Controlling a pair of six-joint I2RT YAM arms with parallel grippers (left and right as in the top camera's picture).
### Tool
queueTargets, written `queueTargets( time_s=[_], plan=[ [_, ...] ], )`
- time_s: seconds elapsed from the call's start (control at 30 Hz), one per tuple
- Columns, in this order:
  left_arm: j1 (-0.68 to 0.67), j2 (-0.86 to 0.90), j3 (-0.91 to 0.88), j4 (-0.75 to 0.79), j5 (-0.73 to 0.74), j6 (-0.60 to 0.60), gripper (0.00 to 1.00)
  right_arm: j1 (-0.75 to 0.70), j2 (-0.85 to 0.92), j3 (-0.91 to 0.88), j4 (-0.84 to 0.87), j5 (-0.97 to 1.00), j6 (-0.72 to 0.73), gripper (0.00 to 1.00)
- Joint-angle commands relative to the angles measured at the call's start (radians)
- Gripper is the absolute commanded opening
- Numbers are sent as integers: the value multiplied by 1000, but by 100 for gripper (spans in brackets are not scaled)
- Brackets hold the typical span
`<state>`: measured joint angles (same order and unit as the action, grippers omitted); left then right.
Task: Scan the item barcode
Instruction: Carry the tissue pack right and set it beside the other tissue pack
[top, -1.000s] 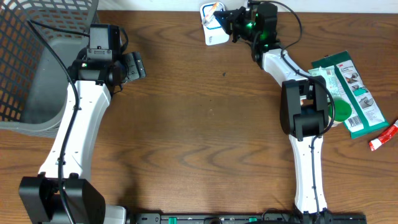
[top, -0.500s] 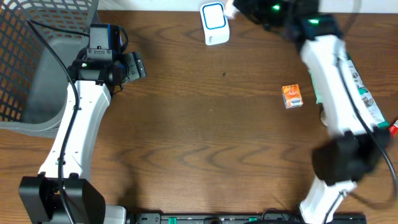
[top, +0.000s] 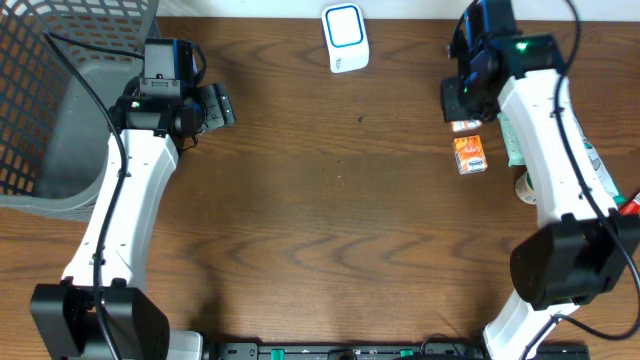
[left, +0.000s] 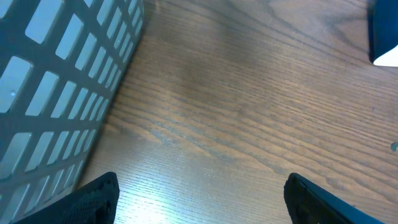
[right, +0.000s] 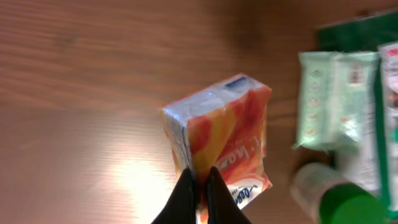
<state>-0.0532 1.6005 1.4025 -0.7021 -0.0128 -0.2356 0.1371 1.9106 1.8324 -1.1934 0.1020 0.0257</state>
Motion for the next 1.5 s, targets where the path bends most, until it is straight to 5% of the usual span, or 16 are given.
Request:
queueTargets(
  time_s=[0.0,0.43,0.5,0.53,0.6,0.63,0.9,1.2,1.47],
  plan=[
    [3,-19,25,-1,1,-8,86,-8,3,-105,74,192,-57,1],
    [3,-19,25,-1,1,-8,86,-48,3,-454,423,376,-133,6],
    [3,-19,25,-1,1,-8,86,-48,3,-477,457,376,-137,57],
    [3,-19,25,-1,0,-8,86,-48,3,-483,466,376,-140,73],
    [3,-19,25,-1,1,-8,86,-48,3,-486,472,376,-139,96],
    [2,-19,25,-1,1,-8,86,-48,3,-486,473,376,-139,99],
    [2,-19,25,-1,1,-8,86,-36,-10,-463,454,345,-139,99],
    [3,-19,25,-1,1,-8,86,-24,-62,-438,472,7,-139,99],
    [2,-19,25,-1,0,-8,86,-24,-61,-438,453,-3,-139,99]
  ],
)
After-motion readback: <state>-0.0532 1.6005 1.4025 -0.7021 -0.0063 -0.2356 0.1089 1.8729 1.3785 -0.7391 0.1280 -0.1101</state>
